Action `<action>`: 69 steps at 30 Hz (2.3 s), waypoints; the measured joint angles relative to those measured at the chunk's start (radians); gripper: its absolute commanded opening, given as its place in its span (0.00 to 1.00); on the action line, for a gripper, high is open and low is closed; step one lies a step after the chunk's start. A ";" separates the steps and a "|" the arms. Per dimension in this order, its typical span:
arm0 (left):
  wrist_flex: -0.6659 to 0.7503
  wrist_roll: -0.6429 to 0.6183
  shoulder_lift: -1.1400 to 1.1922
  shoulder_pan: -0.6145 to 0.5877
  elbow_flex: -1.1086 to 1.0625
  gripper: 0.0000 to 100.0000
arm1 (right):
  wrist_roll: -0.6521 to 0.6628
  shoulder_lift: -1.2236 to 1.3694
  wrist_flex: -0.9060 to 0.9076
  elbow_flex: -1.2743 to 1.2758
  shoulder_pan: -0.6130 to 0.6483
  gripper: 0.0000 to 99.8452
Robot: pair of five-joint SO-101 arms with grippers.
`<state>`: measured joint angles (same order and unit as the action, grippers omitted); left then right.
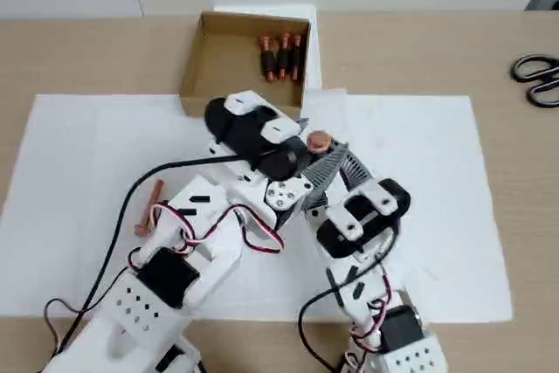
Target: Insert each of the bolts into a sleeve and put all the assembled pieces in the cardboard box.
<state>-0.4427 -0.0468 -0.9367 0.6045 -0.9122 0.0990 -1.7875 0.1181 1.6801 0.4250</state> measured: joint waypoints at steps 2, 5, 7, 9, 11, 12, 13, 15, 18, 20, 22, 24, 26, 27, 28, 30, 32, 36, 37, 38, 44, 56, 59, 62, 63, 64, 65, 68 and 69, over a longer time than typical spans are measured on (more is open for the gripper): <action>0.000 0.000 0.002 0.002 0.000 0.22 | 0.000 -0.006 -0.002 0.000 0.000 0.00; 0.000 0.002 0.000 -0.015 0.000 0.22 | 0.000 -0.006 -0.002 0.000 -0.002 0.00; 0.000 0.002 0.000 -0.049 0.014 0.22 | 0.000 -0.006 -0.002 0.000 0.000 0.00; 0.000 0.002 0.000 -0.091 0.057 0.22 | 0.000 -0.006 0.008 -0.002 0.000 0.00; -0.003 0.002 0.000 -0.129 0.112 0.22 | 0.000 -0.006 0.061 -0.006 0.000 0.00; -0.006 0.002 -0.011 -0.140 0.133 0.21 | 0.000 -0.006 0.101 -0.006 0.000 0.00; -0.006 0.002 -0.029 -0.144 0.153 0.19 | 0.000 -0.006 0.144 -0.006 -0.002 0.00; -0.006 0.002 -0.086 -0.147 0.170 0.13 | 0.000 -0.006 0.232 -0.008 0.000 0.00; -0.006 0.003 -0.184 -0.163 0.169 0.01 | 0.000 -0.006 0.358 -0.025 0.000 0.00; -0.006 0.031 -0.262 -0.198 0.126 0.02 | 0.000 -0.005 0.427 -0.071 0.000 0.00; -0.006 0.046 -0.331 -0.247 0.057 0.01 | 0.000 -0.005 0.471 -0.123 -0.012 0.00; -0.006 0.057 -0.414 -0.308 -0.025 0.01 | 0.000 -0.005 0.509 -0.166 -0.040 0.00; -0.006 0.054 -0.508 -0.371 -0.106 0.01 | 0.000 -0.005 0.559 -0.201 -0.075 0.00; -0.006 0.055 -0.555 -0.404 -0.147 0.01 | 0.000 -0.005 0.577 -0.215 -0.091 0.00; -0.006 0.058 -0.600 -0.439 -0.187 0.01 | 0.000 -0.005 0.588 -0.227 -0.104 0.00; -0.006 0.055 -0.695 -0.514 -0.264 0.01 | 0.000 -0.003 0.592 -0.262 -0.130 0.00; -0.006 0.058 -0.796 -0.585 -0.328 0.01 | 0.000 0.023 0.595 -0.311 -0.160 0.00; -0.006 0.058 -0.859 -0.698 -0.390 0.01 | 0.000 0.170 0.595 -0.420 -0.186 0.00; -0.006 0.058 -0.859 -0.724 -0.391 0.01 | 0.000 0.222 0.595 -0.456 -0.187 0.00; -0.006 0.055 -0.865 -0.747 -0.393 0.01 | 0.000 0.281 0.595 -0.489 -0.186 0.00; -0.009 0.058 -0.870 -0.845 -0.397 0.01 | 0.000 0.683 0.476 -0.687 -0.184 0.00; -0.250 0.058 -0.870 -1.148 -0.397 0.01 | -0.143 1.539 0.184 -1.223 -0.106 0.00; -0.256 0.058 -0.870 -1.263 -0.397 0.01 | -0.207 1.755 0.178 -1.419 -0.109 0.00; -0.258 0.058 -0.870 -1.356 -0.397 0.01 | -0.236 1.962 0.178 -1.613 -0.107 0.00; -0.258 0.058 -0.870 -1.387 -0.397 0.01 | -0.247 2.030 0.178 -1.674 -0.104 0.00; -0.258 0.058 -0.870 -1.415 -0.397 0.01 | -0.261 2.094 0.178 -1.738 -0.101 0.00; -0.258 0.058 -0.870 -1.442 -0.397 0.01 | -0.275 2.160 0.178 -1.803 -0.097 0.00; -0.258 0.057 -0.870 -1.505 -0.397 0.01 | -0.299 2.348 0.178 -1.995 -0.072 0.00; -0.258 0.055 -0.870 -1.521 -0.397 0.01 | -0.301 2.409 0.178 -2.056 -0.064 0.00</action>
<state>-0.7004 0.0084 -1.8067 -0.9160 -1.3096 -0.2018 0.6214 0.2961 -0.3759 0.3606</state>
